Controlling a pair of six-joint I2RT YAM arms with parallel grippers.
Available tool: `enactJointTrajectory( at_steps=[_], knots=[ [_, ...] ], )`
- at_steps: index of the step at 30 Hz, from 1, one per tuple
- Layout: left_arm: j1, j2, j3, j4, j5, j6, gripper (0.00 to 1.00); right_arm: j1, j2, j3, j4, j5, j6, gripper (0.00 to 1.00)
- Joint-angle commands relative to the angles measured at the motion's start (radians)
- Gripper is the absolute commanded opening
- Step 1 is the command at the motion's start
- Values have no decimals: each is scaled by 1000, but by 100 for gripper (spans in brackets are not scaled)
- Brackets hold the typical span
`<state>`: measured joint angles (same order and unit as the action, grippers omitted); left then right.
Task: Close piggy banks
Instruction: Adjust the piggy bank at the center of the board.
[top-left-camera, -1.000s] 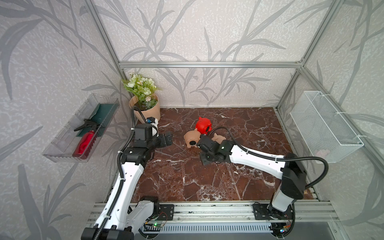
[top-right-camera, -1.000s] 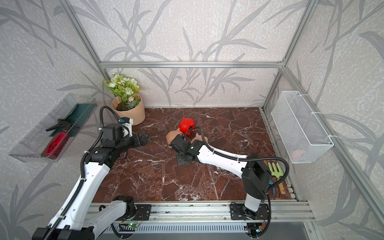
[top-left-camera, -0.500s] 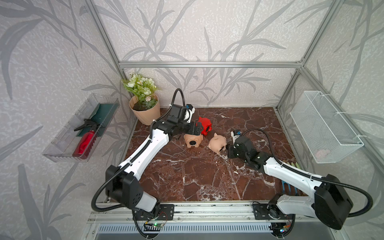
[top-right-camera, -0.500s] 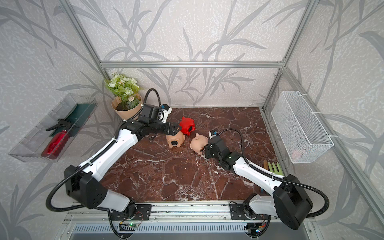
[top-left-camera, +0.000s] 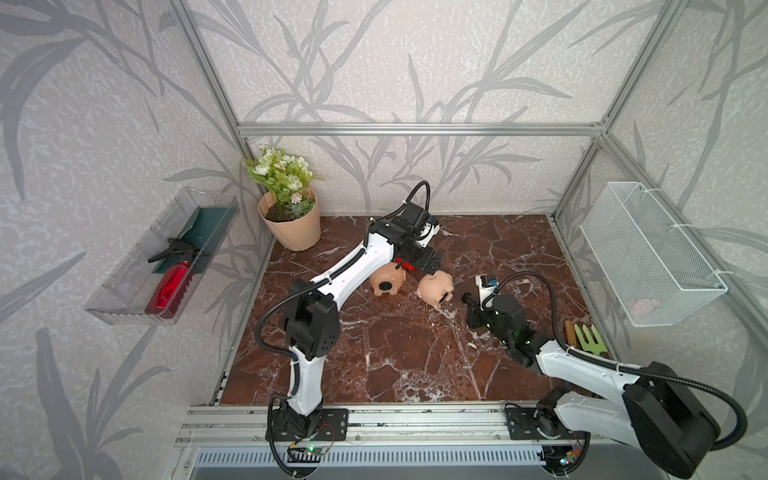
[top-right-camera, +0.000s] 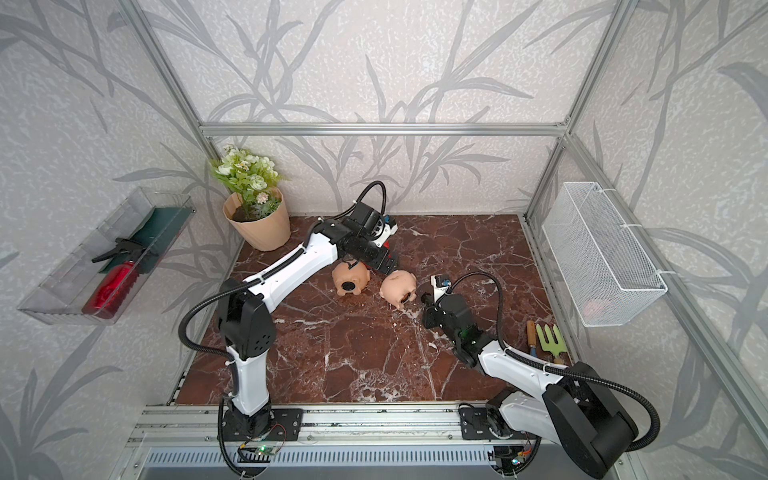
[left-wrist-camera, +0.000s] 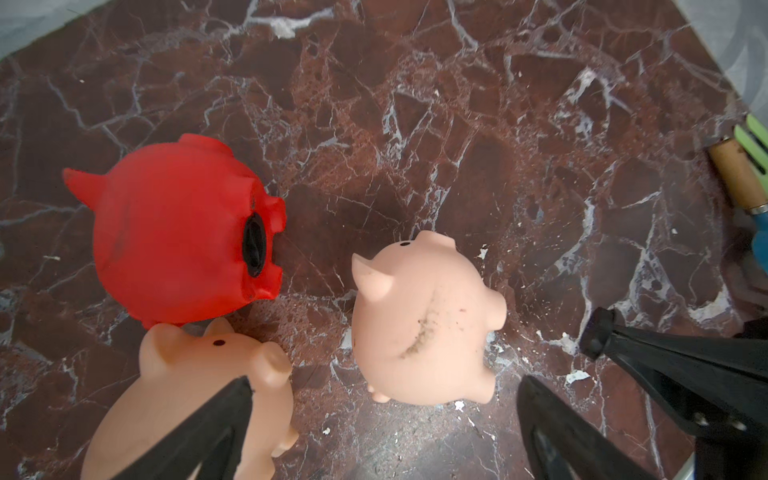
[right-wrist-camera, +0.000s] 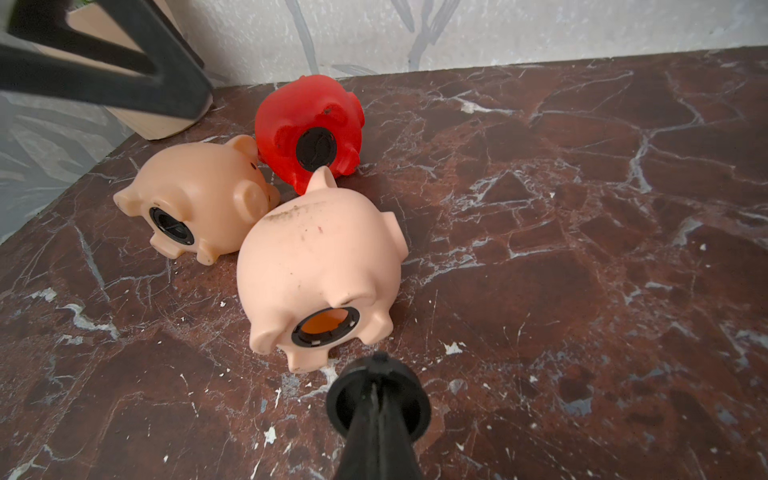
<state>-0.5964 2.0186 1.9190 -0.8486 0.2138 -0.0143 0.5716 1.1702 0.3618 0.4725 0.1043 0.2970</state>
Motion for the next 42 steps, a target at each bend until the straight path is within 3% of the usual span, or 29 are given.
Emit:
enactJointTrajectory(
  at_steps=[1, 7, 12, 20, 33, 42],
  knots=[
    [5, 67, 131, -177, -29, 54, 99, -12, -34, -17, 105, -19, -36, 0],
    [5, 167, 255, -246, -13, 72, 99, -20, -55, -53, 144, -27, -54, 0],
    [6, 185, 264, -229, 0, 105, 99, -24, -75, -76, 152, -25, -59, 0],
    [-2, 215, 281, -248, 127, 160, 98, -27, -77, -99, 183, -12, -56, 0],
    [-58, 246, 245, -250, 92, 216, 99, -29, 14, -122, 306, -40, -78, 0],
    [-64, 284, 245, -267, 118, 254, 99, -30, 165, -163, 559, -151, -158, 0]
  ],
)
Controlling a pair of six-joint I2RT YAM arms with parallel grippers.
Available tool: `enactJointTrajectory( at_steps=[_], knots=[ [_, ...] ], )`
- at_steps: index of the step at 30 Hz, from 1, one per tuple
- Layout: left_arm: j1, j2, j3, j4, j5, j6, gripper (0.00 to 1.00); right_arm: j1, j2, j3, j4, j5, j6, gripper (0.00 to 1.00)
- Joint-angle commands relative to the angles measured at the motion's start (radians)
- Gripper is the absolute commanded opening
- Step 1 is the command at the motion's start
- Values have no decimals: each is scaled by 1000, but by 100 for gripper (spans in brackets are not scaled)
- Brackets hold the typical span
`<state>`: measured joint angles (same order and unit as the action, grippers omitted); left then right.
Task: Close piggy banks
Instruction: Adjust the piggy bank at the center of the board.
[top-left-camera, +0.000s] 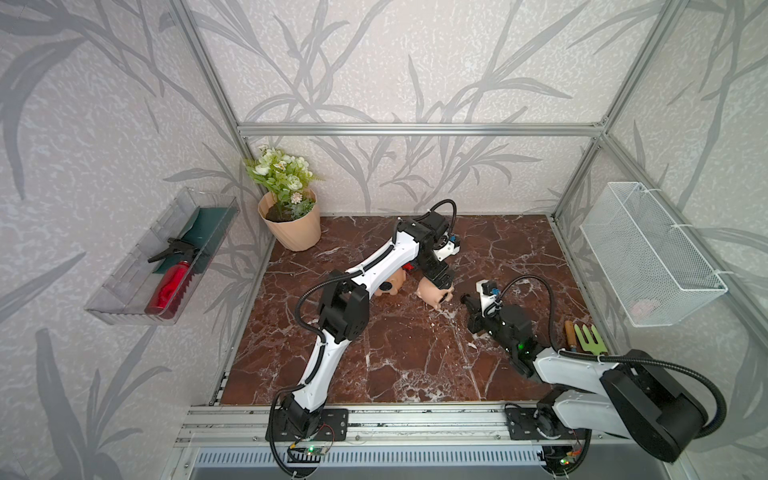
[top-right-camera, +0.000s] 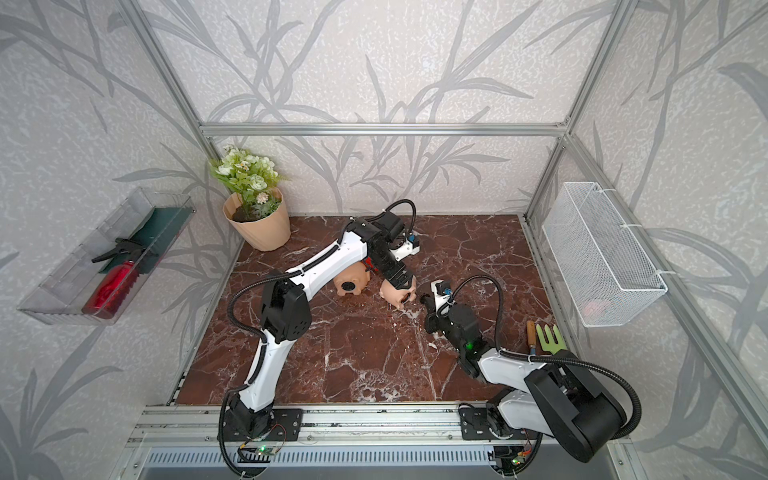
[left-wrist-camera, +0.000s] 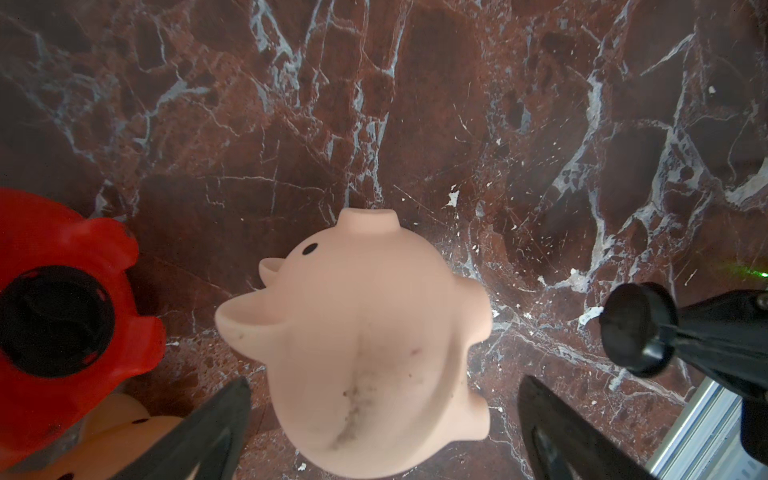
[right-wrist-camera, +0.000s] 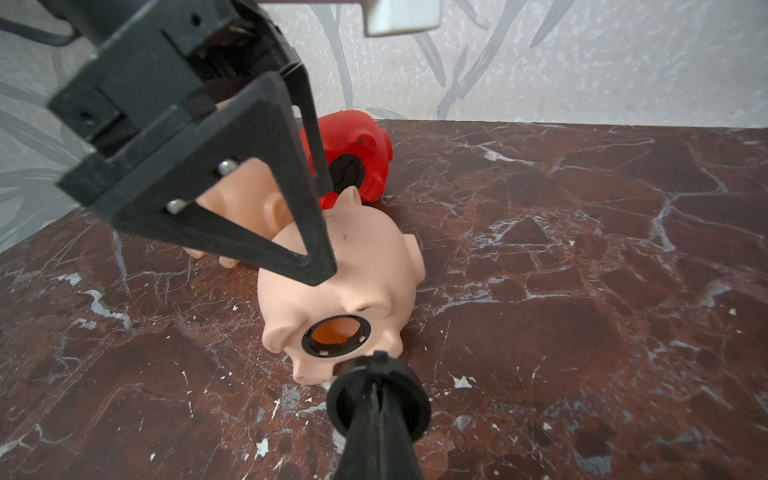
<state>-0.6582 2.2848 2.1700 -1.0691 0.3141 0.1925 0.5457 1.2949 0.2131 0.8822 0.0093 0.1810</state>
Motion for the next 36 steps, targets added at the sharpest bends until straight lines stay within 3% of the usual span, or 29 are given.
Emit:
enactJointTrajectory(
  at_steps=[1, 10, 36],
  knots=[
    [-1, 22, -7, -51, 23, 53, 99, -6, 64, -18, 181, -70, -40, 0],
    [0, 62, 29, -98, 0, 72, 99, -18, 317, -46, 522, -162, -26, 0],
    [27, 155, 97, -140, 66, 123, 98, -24, 343, -48, 523, -175, -55, 0]
  ],
)
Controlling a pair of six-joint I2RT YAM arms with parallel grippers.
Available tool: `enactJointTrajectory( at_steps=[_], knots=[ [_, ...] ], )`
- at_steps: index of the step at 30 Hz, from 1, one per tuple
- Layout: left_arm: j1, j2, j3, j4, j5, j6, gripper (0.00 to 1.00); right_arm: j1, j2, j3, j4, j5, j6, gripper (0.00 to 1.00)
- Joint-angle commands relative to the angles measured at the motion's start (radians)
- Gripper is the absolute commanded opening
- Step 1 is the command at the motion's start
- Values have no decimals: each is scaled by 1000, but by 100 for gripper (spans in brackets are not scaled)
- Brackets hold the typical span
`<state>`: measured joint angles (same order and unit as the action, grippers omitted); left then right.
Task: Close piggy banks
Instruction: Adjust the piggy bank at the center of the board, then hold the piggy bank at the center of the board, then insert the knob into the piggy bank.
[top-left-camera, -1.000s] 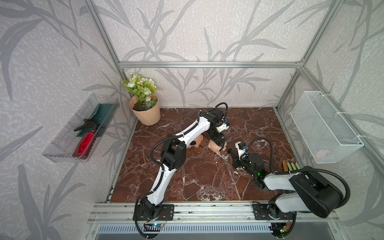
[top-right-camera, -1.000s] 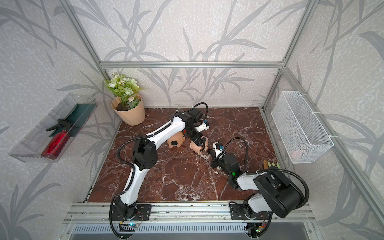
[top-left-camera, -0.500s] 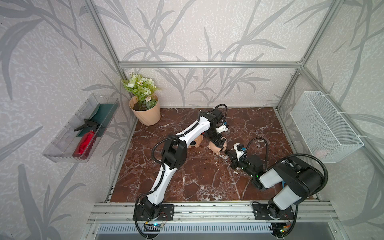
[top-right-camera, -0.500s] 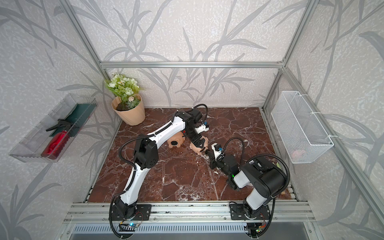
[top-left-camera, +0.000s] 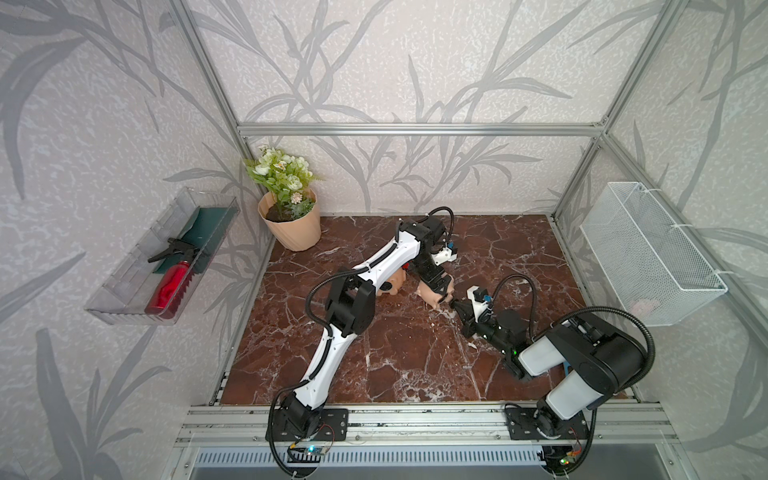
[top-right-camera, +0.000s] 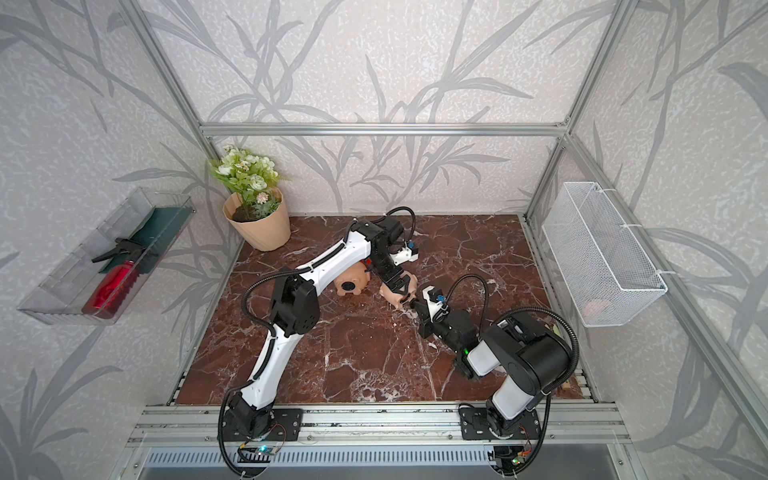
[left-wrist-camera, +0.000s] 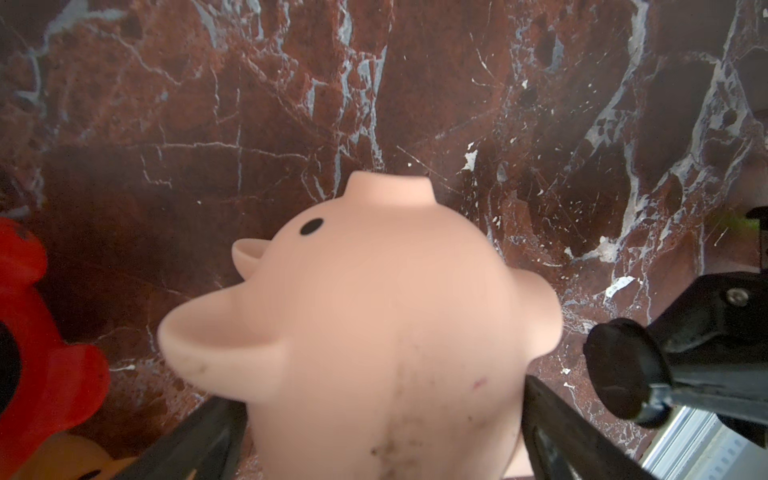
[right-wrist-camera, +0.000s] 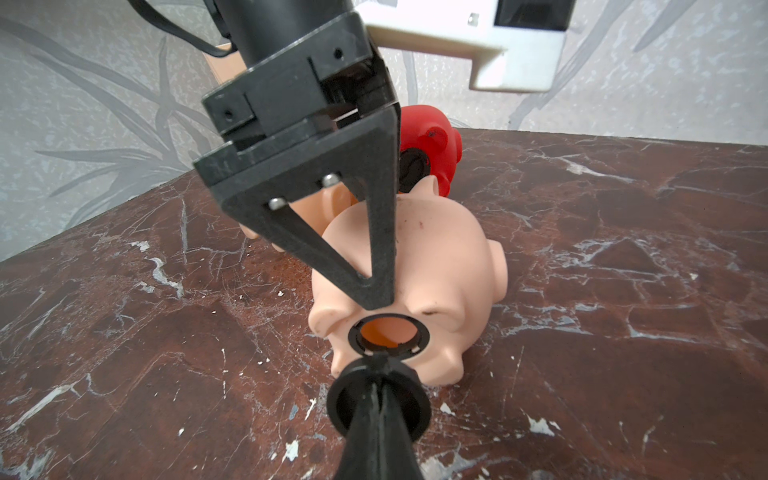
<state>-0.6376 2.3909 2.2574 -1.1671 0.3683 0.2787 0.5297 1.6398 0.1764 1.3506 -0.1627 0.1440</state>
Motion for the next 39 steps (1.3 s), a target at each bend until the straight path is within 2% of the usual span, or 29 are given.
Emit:
enactJointTrajectory(
  at_steps=[1, 7, 11, 22, 30, 39],
  knots=[
    [9, 51, 8, -41, 21, 38, 96, -7, -3, -14, 55, -3, -19, 0],
    [37, 60, 13, -71, 76, 20, 88, -7, -10, -17, 55, -5, -19, 0],
    [63, 72, 23, -115, 183, 11, 86, -8, -24, -23, 54, -8, -24, 0],
    [84, 120, 78, -225, 273, 75, 86, -8, 7, 11, 55, -37, -69, 0],
    [90, 164, 183, -279, 348, 158, 86, -7, 47, 41, 55, -61, -114, 0],
    [91, 174, 187, -292, 383, 209, 86, -8, 61, 44, 55, -73, -158, 0]
  ],
)
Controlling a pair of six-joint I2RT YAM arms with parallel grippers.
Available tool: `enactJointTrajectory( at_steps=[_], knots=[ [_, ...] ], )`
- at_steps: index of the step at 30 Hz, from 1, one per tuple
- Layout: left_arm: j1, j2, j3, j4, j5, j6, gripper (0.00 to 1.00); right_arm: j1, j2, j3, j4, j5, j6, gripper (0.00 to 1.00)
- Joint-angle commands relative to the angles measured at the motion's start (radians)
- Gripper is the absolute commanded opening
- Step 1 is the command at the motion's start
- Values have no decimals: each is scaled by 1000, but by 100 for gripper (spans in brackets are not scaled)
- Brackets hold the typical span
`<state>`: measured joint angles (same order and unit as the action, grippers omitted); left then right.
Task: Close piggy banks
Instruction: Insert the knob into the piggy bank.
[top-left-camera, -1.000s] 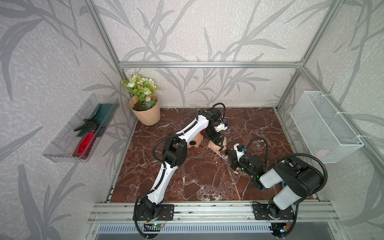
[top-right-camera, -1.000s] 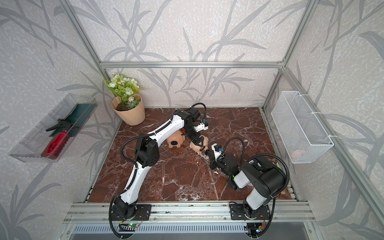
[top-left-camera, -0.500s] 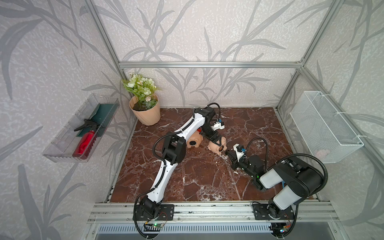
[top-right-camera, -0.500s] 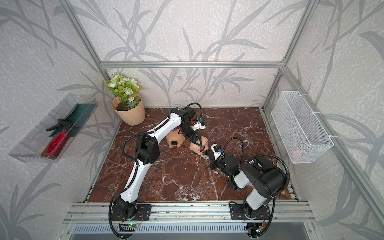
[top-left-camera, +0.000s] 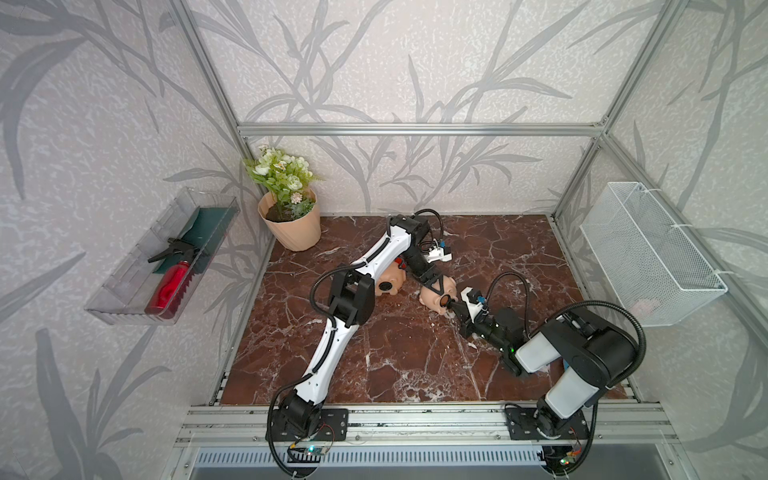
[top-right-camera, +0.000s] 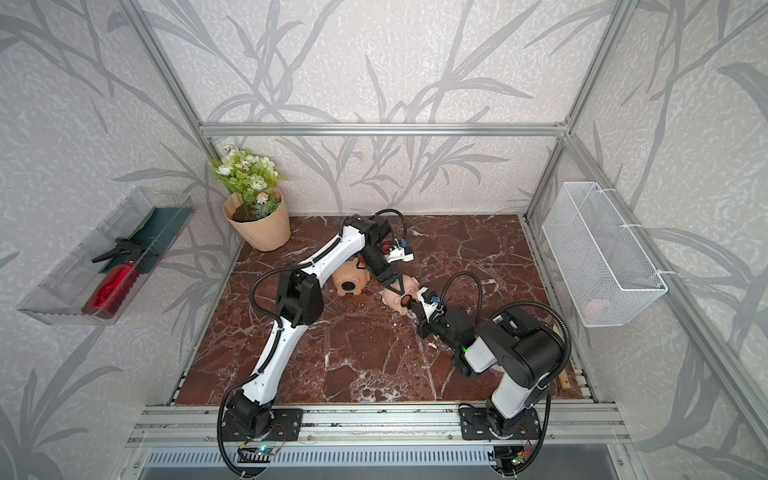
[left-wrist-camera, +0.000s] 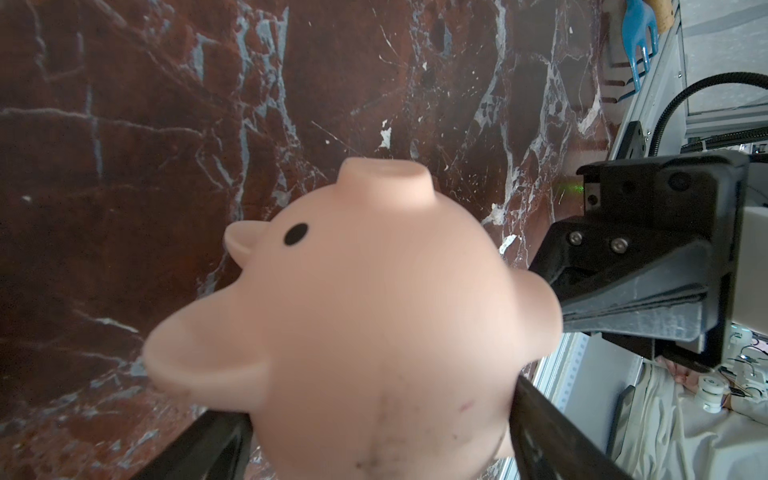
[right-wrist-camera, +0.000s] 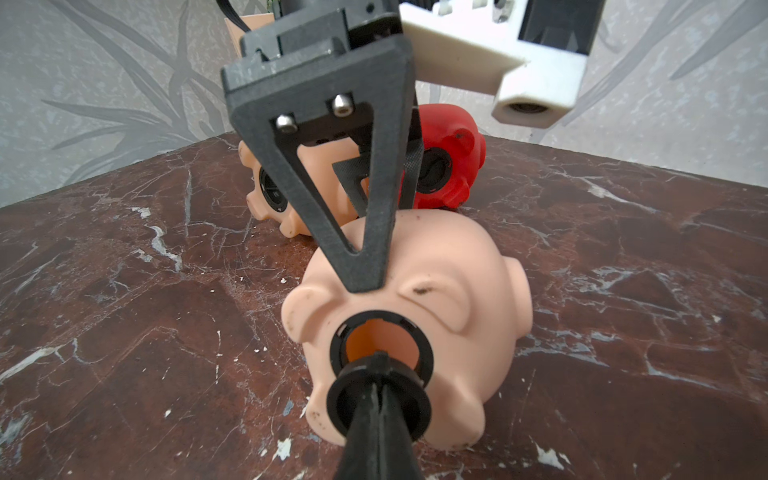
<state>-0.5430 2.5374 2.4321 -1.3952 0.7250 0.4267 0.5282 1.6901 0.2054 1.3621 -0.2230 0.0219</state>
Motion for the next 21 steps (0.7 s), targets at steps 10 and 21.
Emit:
enactJointTrajectory(
  at_steps=[10, 21],
  knots=[
    [-3, 42, 38, -138, 52, 120, 86, -3, 11, 24, 43, -38, -68, 0],
    [-4, 43, 52, -118, 39, 97, 86, 27, 39, 11, 45, -21, -100, 0]
  ],
)
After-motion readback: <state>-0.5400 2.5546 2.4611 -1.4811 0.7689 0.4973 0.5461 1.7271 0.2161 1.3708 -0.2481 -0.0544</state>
